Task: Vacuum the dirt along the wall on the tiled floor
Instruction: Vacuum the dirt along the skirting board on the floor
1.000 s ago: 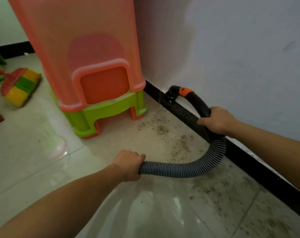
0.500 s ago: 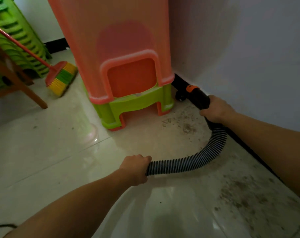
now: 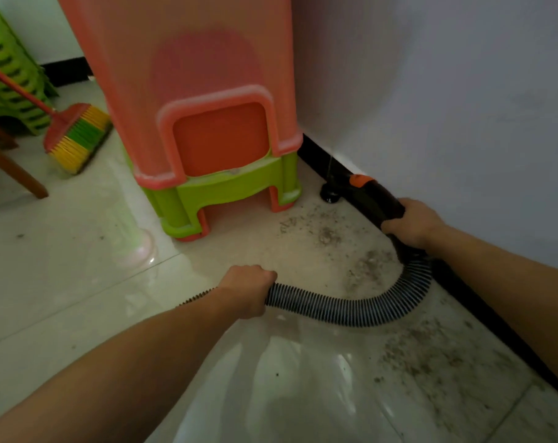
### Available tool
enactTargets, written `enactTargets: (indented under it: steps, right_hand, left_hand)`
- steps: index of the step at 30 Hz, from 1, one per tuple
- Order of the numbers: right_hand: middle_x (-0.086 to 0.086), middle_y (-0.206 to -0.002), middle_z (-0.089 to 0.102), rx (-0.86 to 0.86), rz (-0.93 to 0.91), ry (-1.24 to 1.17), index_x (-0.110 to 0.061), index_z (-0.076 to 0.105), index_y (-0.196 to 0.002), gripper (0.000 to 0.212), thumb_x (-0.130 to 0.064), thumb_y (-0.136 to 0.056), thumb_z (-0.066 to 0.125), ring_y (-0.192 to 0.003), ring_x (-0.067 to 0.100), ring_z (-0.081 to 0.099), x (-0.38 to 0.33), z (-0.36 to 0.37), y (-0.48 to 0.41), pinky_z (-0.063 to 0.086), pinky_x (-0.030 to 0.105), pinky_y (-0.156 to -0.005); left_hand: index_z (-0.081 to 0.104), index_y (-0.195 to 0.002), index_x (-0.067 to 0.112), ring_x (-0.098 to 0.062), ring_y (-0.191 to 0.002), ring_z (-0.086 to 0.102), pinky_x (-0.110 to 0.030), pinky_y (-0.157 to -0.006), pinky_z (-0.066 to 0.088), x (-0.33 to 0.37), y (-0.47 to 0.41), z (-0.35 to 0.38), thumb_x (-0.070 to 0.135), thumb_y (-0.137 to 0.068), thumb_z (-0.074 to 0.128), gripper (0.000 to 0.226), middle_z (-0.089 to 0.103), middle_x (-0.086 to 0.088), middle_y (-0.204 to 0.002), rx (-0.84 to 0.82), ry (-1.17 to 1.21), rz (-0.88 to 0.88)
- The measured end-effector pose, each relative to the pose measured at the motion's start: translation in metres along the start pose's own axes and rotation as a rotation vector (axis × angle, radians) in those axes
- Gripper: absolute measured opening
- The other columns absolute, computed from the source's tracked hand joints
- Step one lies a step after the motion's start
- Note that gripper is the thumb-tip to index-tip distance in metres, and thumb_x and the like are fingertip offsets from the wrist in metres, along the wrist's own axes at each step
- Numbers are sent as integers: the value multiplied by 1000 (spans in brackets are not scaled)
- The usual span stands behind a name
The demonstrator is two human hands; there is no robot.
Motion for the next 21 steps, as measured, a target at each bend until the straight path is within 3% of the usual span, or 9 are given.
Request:
enactTargets:
  steps: [5, 10, 13, 16, 21]
  right_hand:
    - [20, -103, 64, 15, 184, -341, -1, 57, -126, 47, -9, -82, 71, -83, 34, 63, 10, 24, 7, 53, 36, -65]
    - [20, -91, 64, -91, 192, -395, -2, 59, -114, 37, -4, -78, 70, -69, 33, 61, -9, 34, 10, 52, 33, -53]
    - [24, -91, 67, -105, 188, -391, -2, 60, -113, 40, -2, -75, 71, -68, 34, 63, -11, 31, 13, 55, 37, -57]
    - [24, -93, 67, -159, 200, -350, -1, 59, -114, 41, -2, -75, 70, -67, 33, 63, -4, 28, 22, 53, 32, -53]
    - [27, -95, 68, -219, 204, -324, 3, 59, -114, 44, -5, -72, 71, -72, 35, 66, 4, 30, 35, 58, 39, -62]
  left_hand:
    - [52, -111, 22, -25, -97, 60, -33, -73, 42, -14, 25, 3, 25, -84, 60, 27, 60, -4, -104, -24, -19, -32]
    - [53, -108, 24, -22, -93, 60, -32, -74, 45, -38, 48, 1, 25, -85, 59, 24, 55, 0, -93, -33, 7, -99]
    - [54, -108, 24, -21, -92, 60, -31, -70, 42, -35, 50, -4, 24, -86, 59, 23, 57, 0, -94, -20, -4, -91]
    - [54, -110, 23, -23, -95, 60, -31, -71, 40, -31, 48, -9, 24, -86, 58, 24, 61, -2, -102, -3, -57, -65]
    - [54, -112, 24, -23, -97, 61, -33, -76, 44, -30, 48, -11, 24, -87, 59, 26, 62, -2, -105, -17, -111, -30]
Point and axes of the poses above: each hand's wrist, its own y-axis away from the middle knuckle, its own z-axis out of the palm, x = y × z, the point moved 2 cm from there along -y, towards the middle knuckle
